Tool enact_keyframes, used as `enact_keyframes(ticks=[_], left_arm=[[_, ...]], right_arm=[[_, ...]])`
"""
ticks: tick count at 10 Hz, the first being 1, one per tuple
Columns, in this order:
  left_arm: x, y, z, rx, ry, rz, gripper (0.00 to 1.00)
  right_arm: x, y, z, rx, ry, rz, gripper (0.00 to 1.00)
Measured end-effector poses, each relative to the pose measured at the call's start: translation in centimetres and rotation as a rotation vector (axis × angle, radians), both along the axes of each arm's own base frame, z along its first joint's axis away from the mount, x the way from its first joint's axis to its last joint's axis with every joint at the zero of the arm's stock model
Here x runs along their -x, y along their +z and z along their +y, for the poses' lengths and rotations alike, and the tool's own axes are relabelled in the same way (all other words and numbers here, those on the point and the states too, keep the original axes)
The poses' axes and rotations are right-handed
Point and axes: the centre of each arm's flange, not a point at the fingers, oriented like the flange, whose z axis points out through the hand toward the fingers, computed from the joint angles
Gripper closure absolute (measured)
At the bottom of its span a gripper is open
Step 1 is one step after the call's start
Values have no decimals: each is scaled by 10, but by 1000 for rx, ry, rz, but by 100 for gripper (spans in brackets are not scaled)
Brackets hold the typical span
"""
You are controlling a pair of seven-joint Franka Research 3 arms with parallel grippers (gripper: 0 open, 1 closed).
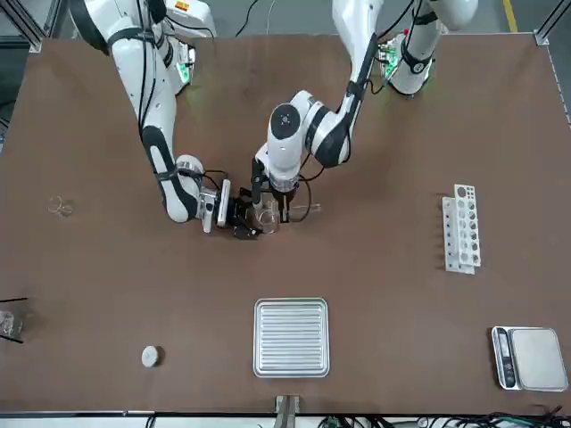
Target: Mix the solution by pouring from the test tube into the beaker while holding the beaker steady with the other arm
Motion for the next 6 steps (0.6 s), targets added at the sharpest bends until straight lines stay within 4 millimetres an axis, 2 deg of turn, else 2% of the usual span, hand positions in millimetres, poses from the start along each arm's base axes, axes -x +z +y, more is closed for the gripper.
enact_keyframes(ticks=[3, 6], left_arm=[[5, 1, -8, -47, 20, -34, 78], [19, -6, -19, -81, 40, -50, 78]], right_arm=[[0, 0, 0, 0, 0, 0, 27], [0, 0, 0, 0, 0, 0, 27]])
